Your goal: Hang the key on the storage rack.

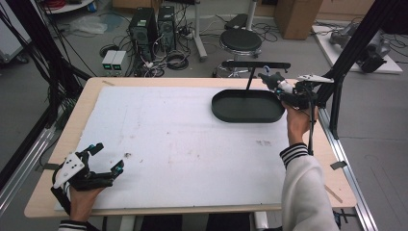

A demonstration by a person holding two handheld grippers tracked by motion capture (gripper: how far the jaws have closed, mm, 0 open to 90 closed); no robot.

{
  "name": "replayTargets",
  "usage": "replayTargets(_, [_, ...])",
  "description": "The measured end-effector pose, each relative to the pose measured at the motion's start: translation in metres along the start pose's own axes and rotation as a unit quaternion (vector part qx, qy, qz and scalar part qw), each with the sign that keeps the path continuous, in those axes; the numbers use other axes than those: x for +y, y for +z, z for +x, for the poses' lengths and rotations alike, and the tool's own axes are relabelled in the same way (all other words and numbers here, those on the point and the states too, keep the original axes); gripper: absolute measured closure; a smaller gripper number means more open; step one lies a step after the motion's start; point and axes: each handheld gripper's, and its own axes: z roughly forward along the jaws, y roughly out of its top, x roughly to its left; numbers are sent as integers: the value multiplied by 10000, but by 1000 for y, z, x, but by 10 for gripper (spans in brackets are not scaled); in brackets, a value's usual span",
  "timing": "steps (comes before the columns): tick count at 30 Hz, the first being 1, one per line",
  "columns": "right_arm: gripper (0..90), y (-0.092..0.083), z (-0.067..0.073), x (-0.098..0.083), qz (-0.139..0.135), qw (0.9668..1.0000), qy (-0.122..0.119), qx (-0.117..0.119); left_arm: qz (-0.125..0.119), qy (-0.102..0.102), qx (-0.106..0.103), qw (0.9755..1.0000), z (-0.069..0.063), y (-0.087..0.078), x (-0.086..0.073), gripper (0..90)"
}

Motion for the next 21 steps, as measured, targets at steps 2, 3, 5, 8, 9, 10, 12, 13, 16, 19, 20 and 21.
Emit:
replayTargets(2, [537,3,0,-1,24,10000,28,14,2,0,-1,10000,0,0,0,17])
replayTargets(3, [537,5,0,-1,25,10000,15,20,0,-1,-3,10000,0,0,0,17])
replayTargets(5, [537,9,1,-2,60,10000,24,18,3,-3,-2,10000,0,0,0,17])
replayTargets(8, [537,12,2,-3,79,10000,52,22,17,23,-10,10000,0,0,0,17])
replayTargets(9, [537,15,3,-3,110,9999,55,26,11,31,-12,10000,0,0,0,17])
replayTargets(10, [537,16,3,-3,118,9999,76,28,11,31,-12,10000,0,0,0,17])
replayTargets(12, [537,19,4,-4,117,9999,99,27,8,39,-10,10000,0,0,0,17])
replayTargets(13, [537,21,4,-4,100,9999,81,24,7,37,-8,10000,0,0,0,17])
replayTargets(16, [537,25,5,-5,108,9999,116,19,8,37,-11,10000,0,0,0,17])
replayTargets(19, [537,27,6,-6,124,9999,111,23,10,38,-7,10000,0,0,0,17])
replayTargets(20, [537,28,6,-6,121,9999,116,19,9,37,-8,10000,0,0,0,17])
replayTargets(21, [535,29,6,-6,132,9998,126,34,7,38,-7,10000,0,0,0,17])
